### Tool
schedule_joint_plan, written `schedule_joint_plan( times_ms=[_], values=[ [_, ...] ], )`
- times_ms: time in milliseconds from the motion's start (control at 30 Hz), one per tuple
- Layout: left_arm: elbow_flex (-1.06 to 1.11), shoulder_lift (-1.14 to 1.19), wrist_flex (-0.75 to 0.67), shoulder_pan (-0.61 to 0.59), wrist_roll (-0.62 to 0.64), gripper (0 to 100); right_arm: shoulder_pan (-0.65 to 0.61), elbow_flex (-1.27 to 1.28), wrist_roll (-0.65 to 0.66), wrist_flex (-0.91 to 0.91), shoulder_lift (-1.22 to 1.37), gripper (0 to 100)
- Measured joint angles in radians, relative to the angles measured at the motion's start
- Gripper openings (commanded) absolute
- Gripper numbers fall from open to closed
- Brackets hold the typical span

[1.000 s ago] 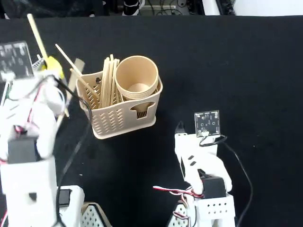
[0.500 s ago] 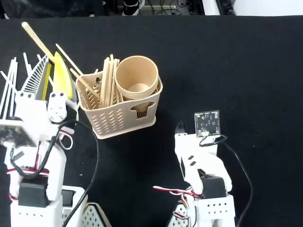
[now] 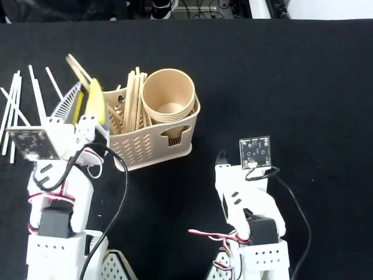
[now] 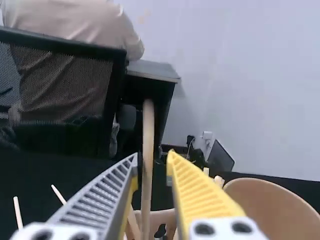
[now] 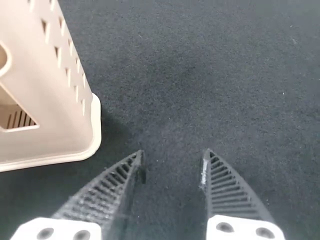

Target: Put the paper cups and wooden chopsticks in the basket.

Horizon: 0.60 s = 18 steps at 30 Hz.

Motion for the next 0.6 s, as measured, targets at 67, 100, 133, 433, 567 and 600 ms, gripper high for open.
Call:
schedule_joint_plan(
  times_ms=[67, 100, 133, 433, 567, 600],
  values=[
    [0.003, 0.0, 0.0, 0.0, 0.0, 18, 0.0, 0.0, 0.0, 0.0, 0.0, 19.1],
    [0.003, 0.0, 0.0, 0.0, 0.0, 19, 0.0, 0.0, 0.0, 0.0, 0.0, 19.1],
    [0.003, 0.0, 0.002, 0.0, 0.0, 19, 0.0, 0.0, 0.0, 0.0, 0.0, 19.1],
    [-0.39, 0.199, 0.473, -0.152, 0.063, 19, 0.0, 0.0, 0.0, 0.0, 0.0, 19.1],
    [-0.695, 0.477, 0.72, -0.282, 0.064, 19, 0.0, 0.0, 0.0, 0.0, 0.0, 19.1],
    [-0.764, 0.557, 0.766, -0.315, 0.068, 20, 0.0, 0.0, 0.0, 0.0, 0.0, 19.1]
  ],
)
